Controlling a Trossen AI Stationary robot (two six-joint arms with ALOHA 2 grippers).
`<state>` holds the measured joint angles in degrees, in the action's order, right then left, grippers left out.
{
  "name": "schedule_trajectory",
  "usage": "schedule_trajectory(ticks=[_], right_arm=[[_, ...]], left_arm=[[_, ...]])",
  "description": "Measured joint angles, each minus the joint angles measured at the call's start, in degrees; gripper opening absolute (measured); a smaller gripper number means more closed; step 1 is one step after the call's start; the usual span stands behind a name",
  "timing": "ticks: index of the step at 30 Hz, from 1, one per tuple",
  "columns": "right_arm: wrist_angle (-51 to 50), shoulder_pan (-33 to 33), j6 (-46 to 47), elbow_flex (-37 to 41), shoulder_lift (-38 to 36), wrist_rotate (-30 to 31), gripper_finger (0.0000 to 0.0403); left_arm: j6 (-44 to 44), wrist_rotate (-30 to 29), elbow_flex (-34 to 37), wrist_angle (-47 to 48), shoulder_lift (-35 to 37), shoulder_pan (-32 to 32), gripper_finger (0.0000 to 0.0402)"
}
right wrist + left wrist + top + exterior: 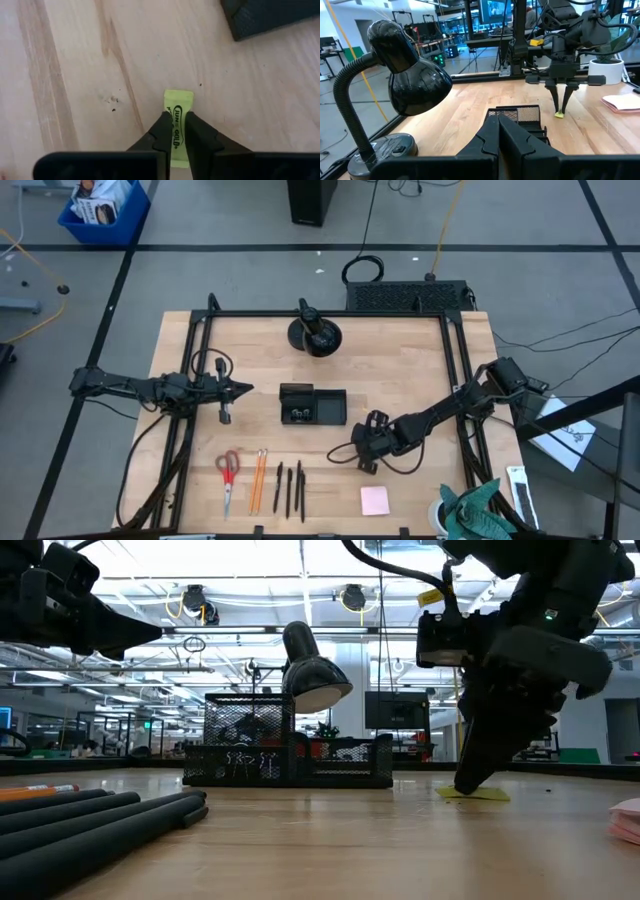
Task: Pick and place office supplies into organizer
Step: Put the yellow eraser into the black desk organizer
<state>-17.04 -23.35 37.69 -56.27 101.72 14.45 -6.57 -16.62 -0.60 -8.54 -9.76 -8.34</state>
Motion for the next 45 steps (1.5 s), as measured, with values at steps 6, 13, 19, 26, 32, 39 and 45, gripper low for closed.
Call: schedule_trajectory(ticks=[6, 13, 19, 26, 32, 39, 45], right_arm=[[3.5, 0.1, -8.6, -5.3, -0.1, -0.2, 0.0015], [3.9, 0.2, -15.2, -9.7, -0.2, 0.4, 0.0], [0.6, 0.5, -10.5, -9.8, -0.1, 0.3, 0.002], [-1.8, 0.4, 3.2, -9.8, 0.4, -1.9, 0.0085], [-1.3, 0.4, 8.1, -9.8, 4.5, -2.7, 0.0143], [-2.2, 1.0, 10.7, -10.1, 8.1, -2.2, 0.0152], [-5.3, 0.4, 1.5, -10.1, 8.5, -0.6, 0.0135]], left_arm=[[0.0, 0.0, 0.0, 0.0, 0.0, 0.0, 0.0006], [0.0, 0.0, 0.0, 0.0, 0.0, 0.0, 0.0006], [0.0, 0.0, 0.0, 0.0, 0.0, 0.0, 0.0006], [0.0, 0.0, 0.0, 0.0, 0.0, 0.0, 0.0006], [0.0, 0.0, 0.0, 0.0, 0.0, 0.0, 0.0006], [0.0, 0.0, 0.0, 0.1, 0.0, 0.0, 0.0006], [-0.3, 0.0, 0.0, 0.3, 0.0, 0.0, 0.0006]])
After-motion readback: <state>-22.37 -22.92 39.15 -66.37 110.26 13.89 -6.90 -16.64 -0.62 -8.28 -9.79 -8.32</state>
